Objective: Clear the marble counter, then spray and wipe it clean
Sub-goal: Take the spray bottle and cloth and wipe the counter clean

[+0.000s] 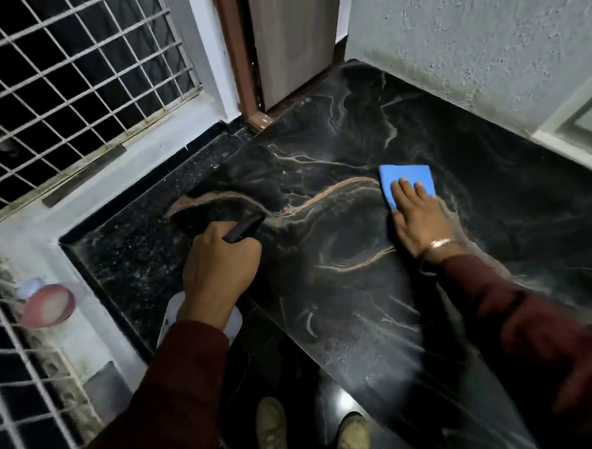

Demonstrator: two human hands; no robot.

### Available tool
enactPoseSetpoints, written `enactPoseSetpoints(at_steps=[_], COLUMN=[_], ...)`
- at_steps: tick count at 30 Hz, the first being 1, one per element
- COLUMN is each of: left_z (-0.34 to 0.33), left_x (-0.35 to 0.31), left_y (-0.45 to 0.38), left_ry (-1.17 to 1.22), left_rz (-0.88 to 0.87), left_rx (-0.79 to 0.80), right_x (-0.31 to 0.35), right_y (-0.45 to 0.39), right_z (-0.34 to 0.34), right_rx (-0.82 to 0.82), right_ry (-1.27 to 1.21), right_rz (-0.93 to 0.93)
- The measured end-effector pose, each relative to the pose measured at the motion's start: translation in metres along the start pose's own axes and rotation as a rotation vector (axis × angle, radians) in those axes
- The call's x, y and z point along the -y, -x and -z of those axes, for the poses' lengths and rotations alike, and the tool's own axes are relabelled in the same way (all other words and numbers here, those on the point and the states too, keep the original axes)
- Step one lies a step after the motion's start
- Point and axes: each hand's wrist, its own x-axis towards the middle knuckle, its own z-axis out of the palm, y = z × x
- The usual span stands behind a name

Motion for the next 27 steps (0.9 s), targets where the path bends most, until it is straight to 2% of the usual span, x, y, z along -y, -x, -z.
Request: enactPoseSetpoints(at_steps=[2, 5, 7, 10, 13, 14, 16, 18, 19, 21, 23, 25, 27], left_z=[-0.003, -0.008, -0.010, -0.012, -0.013, -0.015, -0.019, -0.024, -0.028, -0.037, -0.047, -0.056, -0.063], left_x=[-0.002, -0.007, -0.010, -0.011, -0.009, -0.007, -0.004, -0.005, -0.007, -0.014, -0.021, -0.027, -0.034], left_y=[0.004, 0.008, 0.011, 0.013, 0.012, 0.011, 0.010, 0.011, 0.010, 0.012, 0.015, 0.020, 0.028], left_ry=[0.027, 0.046, 0.037, 0.050, 0.098, 0.105, 0.112, 0.129, 0.149, 0.186, 0.181, 0.146, 0.115], left_rz=[0.009, 0.023, 0.014, 0.019, 0.052, 0.057, 0.052, 0.048, 0.060, 0.076, 0.062, 0.027, -0.016], left_rx=[0.000, -0.022, -0.041, -0.036, -0.016, -0.013, -0.010, -0.013, -0.022, -0.037, -0.042, -0.016, 0.044], right_x=[0.047, 0.124, 0.148, 0.126, 0.050, 0.021, -0.021, -0.011, 0.012, 0.073, 0.114, 0.109, 0.065], right_y=[-0.019, 0.010, 0.059, 0.133, 0.148, 0.137, 0.098, 0.061, 0.053, 0.067, 0.111, 0.153, 0.161], right_z=[-0.015, -0.039, -0.043, -0.036, -0.026, -0.022, -0.011, -0.005, -0.013, -0.032, -0.047, -0.040, -0.030], right_rx=[-0.015, -0.080, 0.004, 0.187, 0.153, 0.118, 0.037, -0.021, -0.055, -0.025, 0.053, 0.134, 0.124], right_ry=[-0.001, 0.037, 0.018, -0.050, 0.016, 0.052, 0.041, 0.001, 0.007, 0.011, -0.017, -0.053, -0.043], right_rz=[0.037, 0.370, 0.572, 0.729, 0.716, 0.632, 0.328, 0.091, 0.082, 0.243, 0.500, 0.631, 0.633])
